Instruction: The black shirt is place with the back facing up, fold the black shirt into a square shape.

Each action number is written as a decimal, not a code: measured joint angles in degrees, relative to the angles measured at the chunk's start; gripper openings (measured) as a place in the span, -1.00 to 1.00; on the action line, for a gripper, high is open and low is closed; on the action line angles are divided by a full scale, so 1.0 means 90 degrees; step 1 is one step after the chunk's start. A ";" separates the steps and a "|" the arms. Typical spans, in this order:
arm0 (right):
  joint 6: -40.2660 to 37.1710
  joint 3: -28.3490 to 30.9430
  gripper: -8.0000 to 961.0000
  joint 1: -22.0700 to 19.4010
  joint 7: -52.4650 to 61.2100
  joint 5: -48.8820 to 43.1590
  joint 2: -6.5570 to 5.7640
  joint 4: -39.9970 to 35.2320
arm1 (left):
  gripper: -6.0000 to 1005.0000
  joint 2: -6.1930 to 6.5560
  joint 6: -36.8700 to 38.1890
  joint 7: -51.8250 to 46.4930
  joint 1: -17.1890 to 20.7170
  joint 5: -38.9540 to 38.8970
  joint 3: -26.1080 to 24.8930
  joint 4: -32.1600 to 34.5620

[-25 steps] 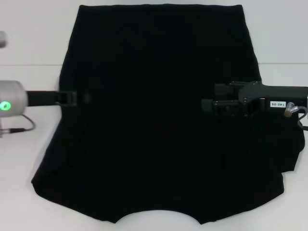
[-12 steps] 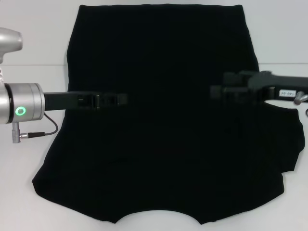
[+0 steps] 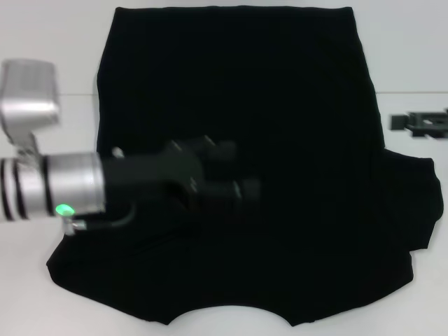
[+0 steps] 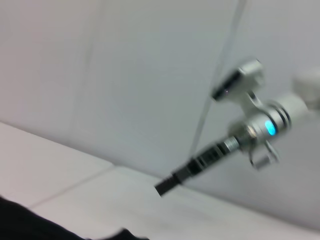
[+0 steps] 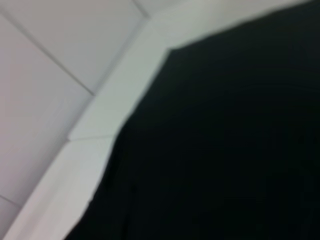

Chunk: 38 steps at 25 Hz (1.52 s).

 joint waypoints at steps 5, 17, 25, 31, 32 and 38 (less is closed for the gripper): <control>-0.0431 0.0031 0.87 -0.0196 0.1091 -0.0470 -0.0378 -0.0137 | 0.76 -0.0140 -0.0464 0.0755 0.0056 0.0004 0.0989 -0.0090; -0.1278 0.0251 0.87 -0.0255 0.2069 -0.2006 -0.0463 -0.0325 | 0.89 -0.0145 -0.0794 0.1579 0.0060 0.0384 0.1609 -0.0125; -0.0596 0.0138 0.86 -0.0087 0.2016 -0.2292 -0.0395 0.0378 | 0.89 -0.0146 -0.0838 0.1659 0.0033 0.0659 0.1657 -0.0092; -0.0048 -0.0241 0.85 0.0078 0.2005 -0.2324 -0.0318 0.0823 | 0.89 -0.0146 -0.0878 0.1649 0.0022 0.0697 0.1662 -0.0087; 0.0004 -0.0270 0.85 0.0092 0.2005 -0.2327 -0.0290 0.0836 | 0.89 -0.0146 -0.0883 0.1635 0.0020 0.0697 0.1664 -0.0087; 0.0395 -0.0349 0.84 0.0154 0.2007 -0.2332 -0.0225 0.1038 | 0.89 -0.0146 -0.0937 0.1620 0.0008 0.0681 0.1631 -0.0084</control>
